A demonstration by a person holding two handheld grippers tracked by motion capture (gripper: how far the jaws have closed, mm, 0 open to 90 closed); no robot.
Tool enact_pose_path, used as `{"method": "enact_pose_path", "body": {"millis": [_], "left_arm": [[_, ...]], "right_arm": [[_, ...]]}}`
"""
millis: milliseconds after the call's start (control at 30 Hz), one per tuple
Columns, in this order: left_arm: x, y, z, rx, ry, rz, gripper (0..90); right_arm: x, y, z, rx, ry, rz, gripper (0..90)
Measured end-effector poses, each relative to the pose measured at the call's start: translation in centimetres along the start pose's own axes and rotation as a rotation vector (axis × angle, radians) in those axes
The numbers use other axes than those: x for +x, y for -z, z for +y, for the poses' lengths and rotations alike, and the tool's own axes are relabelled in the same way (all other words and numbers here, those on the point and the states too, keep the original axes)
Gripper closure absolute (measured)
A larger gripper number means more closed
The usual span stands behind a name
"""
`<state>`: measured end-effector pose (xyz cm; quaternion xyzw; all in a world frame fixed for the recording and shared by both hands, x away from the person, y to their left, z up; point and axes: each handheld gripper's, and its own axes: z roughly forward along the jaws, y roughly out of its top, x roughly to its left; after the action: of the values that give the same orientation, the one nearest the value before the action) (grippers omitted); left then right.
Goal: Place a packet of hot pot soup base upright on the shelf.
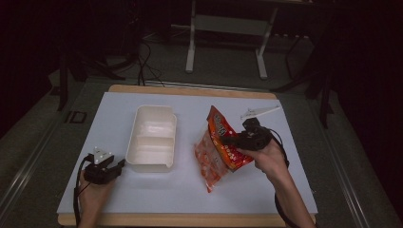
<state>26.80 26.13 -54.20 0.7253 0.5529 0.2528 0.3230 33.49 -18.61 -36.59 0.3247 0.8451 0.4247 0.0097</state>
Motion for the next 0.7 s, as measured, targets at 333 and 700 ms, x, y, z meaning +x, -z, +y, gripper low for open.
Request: {"method": "enact_pose_path", "body": {"millis": [333, 700], "left_arm": [[0.0, 0.0, 0.0, 0.002, -0.004, 0.002, 53.3], [0.0, 0.0, 0.0, 0.003, -0.002, 0.003, 53.2]], "right_arm": [[1.0, -2.5, -0.7, 0.018, -0.023, 0.039, 70.6], [4.0, -3.5, -2.7, 0.04, 0.004, 0.015, 39.6]]}}
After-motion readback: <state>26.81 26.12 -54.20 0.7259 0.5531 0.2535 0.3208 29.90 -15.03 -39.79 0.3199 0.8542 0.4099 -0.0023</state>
